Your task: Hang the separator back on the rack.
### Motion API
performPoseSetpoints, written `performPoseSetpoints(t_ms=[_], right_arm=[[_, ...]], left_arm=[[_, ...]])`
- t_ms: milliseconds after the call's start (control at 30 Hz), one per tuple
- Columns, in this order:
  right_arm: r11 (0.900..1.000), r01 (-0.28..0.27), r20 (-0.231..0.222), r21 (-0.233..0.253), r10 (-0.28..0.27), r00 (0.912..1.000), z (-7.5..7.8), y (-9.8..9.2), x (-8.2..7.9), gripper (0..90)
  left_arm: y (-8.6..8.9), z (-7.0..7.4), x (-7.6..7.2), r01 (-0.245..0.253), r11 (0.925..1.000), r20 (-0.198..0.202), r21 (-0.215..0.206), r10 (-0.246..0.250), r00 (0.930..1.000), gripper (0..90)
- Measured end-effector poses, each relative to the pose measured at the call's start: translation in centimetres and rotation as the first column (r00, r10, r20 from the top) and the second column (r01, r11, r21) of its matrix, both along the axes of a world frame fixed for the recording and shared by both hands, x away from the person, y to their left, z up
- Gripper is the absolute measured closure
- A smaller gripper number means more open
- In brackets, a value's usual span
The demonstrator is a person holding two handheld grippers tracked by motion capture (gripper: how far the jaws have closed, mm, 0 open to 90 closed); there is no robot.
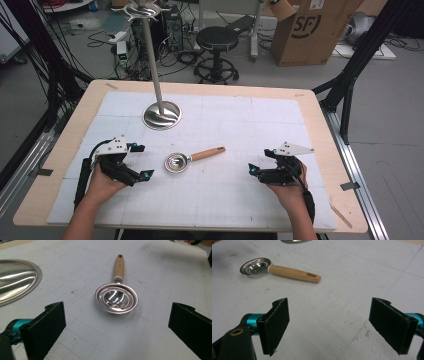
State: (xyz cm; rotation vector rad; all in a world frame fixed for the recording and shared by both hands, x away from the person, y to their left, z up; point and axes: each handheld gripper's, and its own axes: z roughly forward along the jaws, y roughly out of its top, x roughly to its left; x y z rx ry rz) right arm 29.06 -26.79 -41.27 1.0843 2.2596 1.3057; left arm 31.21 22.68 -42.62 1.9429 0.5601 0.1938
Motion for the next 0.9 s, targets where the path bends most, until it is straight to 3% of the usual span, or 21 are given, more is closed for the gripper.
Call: performPoseSetpoints(t_ms=[333, 467, 600, 733, 900], right_arm=[[1.0, 0.018, 0.001, 0.009, -0.018, 0.9998, 0.0, -0.4, -0.1, 16.0], [1.0, 0.013, -0.003, -0.001, -0.013, 0.9999, -0.1, -0.5, 0.0, 15.9], [1.0, 0.014, -0.002, 0.006, -0.014, 0.9999, -0.1, -0.7, 0.0, 16.0], [1.0, 0.02, -0.009, 0.002, -0.02, 0.9998, -0.2, -0.8, -0.1, 15.9], [1.0, 0.029, -0.009, 0.01, -0.029, 0.9995, -0.3, -1.2, -0.2, 15.9]], left_arm=[[-1.2, 0.6, 0.0, 0.036, 0.9991, -0.02, 0.02, -0.036, 0.9992, 1.8], [-1.7, 0.9, 0.3, 0.027, 0.9992, -0.036, 0.03, -0.026, 0.999, 1.8], [-2.9, 1.6, 1.1, 0.038, 0.9983, -0.055, 0.044, -0.036, 0.9978, 1.8], [-4.1, 2.3, 1.8, 0.036, 0.9983, -0.057, 0.045, -0.034, 0.9978, 1.8], [-5.6, 2.7, 2.4, 0.059, 0.9955, -0.053, 0.075, -0.055, 0.9971, 1.8]])
